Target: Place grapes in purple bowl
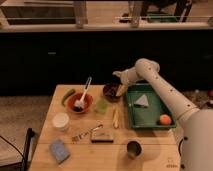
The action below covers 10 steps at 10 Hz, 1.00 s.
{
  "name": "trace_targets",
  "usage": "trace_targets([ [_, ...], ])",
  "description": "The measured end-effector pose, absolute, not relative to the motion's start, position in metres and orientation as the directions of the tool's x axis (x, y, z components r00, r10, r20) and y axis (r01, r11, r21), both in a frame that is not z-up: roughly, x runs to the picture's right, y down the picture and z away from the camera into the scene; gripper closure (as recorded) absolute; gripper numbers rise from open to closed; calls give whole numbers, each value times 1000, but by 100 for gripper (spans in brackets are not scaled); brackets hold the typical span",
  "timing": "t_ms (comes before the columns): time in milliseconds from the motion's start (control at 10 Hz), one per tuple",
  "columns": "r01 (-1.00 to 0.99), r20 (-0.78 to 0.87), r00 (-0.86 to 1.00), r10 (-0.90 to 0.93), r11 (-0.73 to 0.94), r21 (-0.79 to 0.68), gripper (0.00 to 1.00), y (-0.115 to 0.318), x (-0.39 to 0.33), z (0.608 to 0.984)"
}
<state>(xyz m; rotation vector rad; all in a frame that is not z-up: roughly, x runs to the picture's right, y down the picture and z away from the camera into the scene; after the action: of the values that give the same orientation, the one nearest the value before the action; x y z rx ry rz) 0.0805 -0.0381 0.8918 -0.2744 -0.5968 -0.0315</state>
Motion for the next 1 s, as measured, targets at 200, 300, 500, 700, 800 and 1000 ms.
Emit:
trace_targets([
  [200, 117, 561, 826, 51, 958, -260, 20, -36, 86, 889],
  [300, 120, 562, 825, 53, 956, -267, 20, -34, 88, 889],
  [500, 127, 562, 825, 55, 952, -279, 20, -31, 93, 885],
  [700, 124, 560, 826, 63, 949, -288, 20, -27, 102, 881],
  [800, 121, 559, 827, 66, 949, -291, 20, -25, 105, 879],
  [1000, 119, 555, 829, 70, 948, -297, 20, -22, 112, 875],
])
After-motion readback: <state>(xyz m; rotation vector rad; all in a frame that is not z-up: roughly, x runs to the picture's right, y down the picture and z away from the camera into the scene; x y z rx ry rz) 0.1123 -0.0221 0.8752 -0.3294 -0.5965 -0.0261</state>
